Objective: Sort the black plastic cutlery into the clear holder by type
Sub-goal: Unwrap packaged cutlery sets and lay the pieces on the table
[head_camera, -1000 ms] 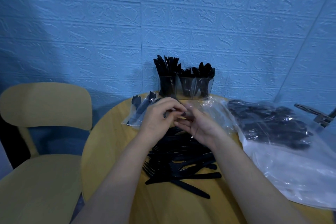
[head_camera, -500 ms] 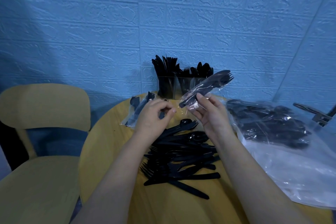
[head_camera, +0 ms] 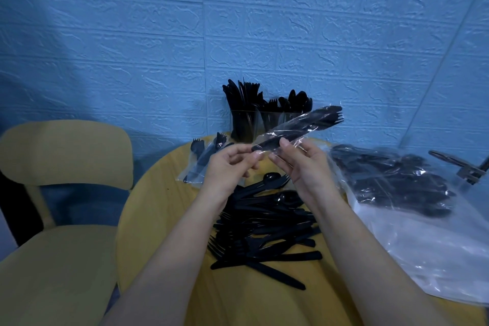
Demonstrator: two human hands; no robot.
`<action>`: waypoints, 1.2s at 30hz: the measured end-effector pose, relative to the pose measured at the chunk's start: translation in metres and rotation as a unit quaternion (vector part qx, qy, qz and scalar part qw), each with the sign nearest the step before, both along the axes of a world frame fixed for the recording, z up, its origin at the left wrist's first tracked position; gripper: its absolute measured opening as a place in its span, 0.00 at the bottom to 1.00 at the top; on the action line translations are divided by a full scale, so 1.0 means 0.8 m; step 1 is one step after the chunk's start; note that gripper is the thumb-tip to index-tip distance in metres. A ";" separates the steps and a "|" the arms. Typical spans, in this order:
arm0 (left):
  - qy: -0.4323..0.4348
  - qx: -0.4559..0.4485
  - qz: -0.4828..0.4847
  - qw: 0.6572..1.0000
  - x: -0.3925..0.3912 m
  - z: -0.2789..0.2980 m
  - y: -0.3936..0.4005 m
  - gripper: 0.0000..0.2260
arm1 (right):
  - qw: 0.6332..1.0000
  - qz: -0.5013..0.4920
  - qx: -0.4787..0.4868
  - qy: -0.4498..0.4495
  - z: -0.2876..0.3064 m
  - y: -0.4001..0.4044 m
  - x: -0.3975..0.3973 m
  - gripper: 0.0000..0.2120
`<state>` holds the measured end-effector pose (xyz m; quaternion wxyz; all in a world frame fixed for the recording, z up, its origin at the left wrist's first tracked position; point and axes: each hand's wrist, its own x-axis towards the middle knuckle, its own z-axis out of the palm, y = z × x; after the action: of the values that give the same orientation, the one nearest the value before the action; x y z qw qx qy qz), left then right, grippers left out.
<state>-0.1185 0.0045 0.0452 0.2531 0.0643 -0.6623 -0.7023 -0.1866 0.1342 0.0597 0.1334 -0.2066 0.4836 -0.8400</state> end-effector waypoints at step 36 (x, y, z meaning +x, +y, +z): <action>-0.042 0.142 0.025 0.989 0.009 0.000 -0.035 0.05 | 0.971 -0.227 -0.014 -0.067 0.008 0.052 -0.032 0.05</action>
<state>-0.1116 -0.0234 0.0455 0.2310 0.1460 -0.5641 -0.7792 -0.2126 0.1757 0.0657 -0.0320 -0.0367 0.4957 -0.8671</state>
